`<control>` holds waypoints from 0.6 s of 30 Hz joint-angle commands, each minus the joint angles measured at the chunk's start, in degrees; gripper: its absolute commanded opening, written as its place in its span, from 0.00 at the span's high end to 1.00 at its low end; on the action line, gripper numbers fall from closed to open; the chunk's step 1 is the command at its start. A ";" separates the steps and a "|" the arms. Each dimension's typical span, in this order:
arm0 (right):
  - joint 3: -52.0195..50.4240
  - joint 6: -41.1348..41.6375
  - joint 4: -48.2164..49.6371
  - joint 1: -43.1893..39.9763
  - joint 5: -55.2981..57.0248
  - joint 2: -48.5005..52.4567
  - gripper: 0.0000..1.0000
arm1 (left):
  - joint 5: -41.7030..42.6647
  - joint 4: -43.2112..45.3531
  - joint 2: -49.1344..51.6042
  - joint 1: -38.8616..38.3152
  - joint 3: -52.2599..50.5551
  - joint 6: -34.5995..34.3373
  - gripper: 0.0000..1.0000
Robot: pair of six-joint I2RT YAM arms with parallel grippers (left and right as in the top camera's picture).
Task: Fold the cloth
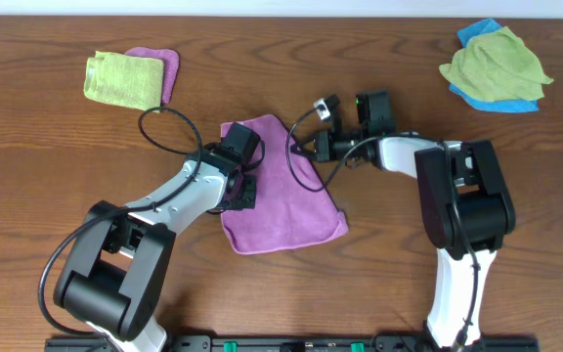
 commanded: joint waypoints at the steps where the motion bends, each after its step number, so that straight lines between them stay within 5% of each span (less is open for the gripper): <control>1: 4.35 -3.37 -4.15 -0.68 1.70 0.28 0.98 | 2.97 0.15 2.73 -0.37 -2.14 -0.24 0.94; 18: 10.12 -9.40 -14.29 -0.79 12.26 0.09 0.98 | 2.75 0.83 2.73 -0.37 -2.14 -0.26 0.94</control>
